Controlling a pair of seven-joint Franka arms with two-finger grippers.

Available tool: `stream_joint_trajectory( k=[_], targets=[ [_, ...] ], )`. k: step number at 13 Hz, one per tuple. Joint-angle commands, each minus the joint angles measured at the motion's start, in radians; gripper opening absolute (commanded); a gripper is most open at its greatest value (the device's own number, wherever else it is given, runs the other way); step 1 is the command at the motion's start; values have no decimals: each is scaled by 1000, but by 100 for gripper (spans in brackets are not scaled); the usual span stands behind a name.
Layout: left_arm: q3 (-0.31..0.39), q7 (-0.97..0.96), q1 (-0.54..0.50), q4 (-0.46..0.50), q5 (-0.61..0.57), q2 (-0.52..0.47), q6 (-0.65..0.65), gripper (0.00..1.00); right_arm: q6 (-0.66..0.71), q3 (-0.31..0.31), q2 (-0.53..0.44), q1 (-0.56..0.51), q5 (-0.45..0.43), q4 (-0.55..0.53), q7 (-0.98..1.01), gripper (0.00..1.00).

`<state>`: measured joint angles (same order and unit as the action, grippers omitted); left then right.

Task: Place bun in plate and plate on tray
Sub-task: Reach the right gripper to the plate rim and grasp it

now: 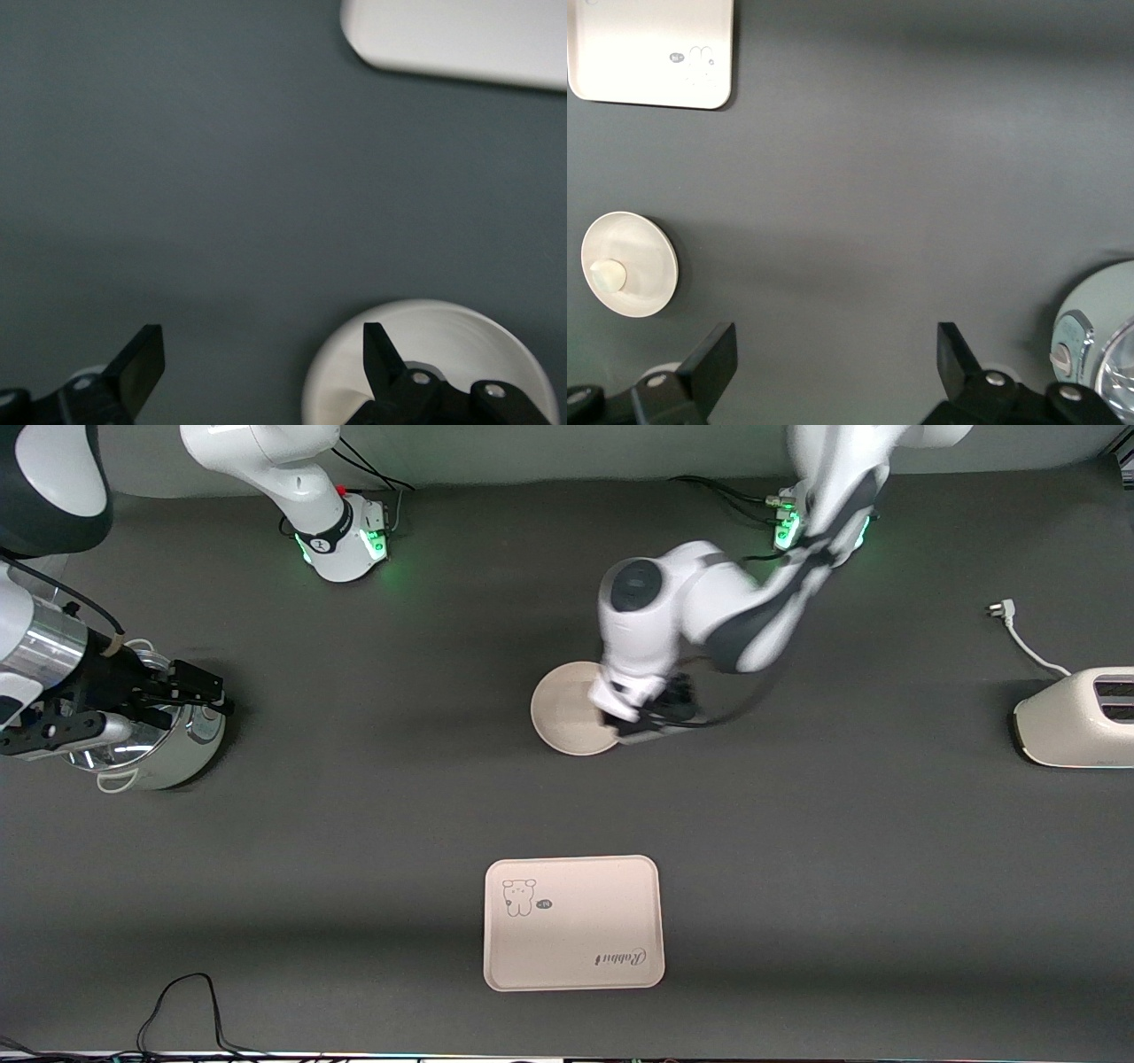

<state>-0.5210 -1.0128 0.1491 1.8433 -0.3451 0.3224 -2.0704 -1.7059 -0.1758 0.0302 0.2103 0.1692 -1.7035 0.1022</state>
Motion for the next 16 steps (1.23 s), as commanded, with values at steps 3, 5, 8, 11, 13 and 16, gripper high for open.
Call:
stream_joint_trajectory(
  k=[3,5,8,11,13,16],
  targets=[
    [-2,868,-456,-204,205,-196,436,100,-76,-2,2,99,139,-89,-44,100],
    [-4,1015,-575,-207,230,-238,454,100,-173,-4,-6,212,142,-175,-141,100],
    [10,1017,-596,-220,270,-282,475,100,-311,-4,20,393,130,-258,-345,100],
    [35,1025,-599,-304,270,-275,521,100,-354,-4,97,515,125,-271,-453,100],
    [36,1025,-599,-311,265,-276,530,100,-430,-5,144,599,125,-306,-525,100],
    [36,1010,-591,-318,265,-282,561,100,-565,-5,238,684,125,-352,-613,100]
  ],
)
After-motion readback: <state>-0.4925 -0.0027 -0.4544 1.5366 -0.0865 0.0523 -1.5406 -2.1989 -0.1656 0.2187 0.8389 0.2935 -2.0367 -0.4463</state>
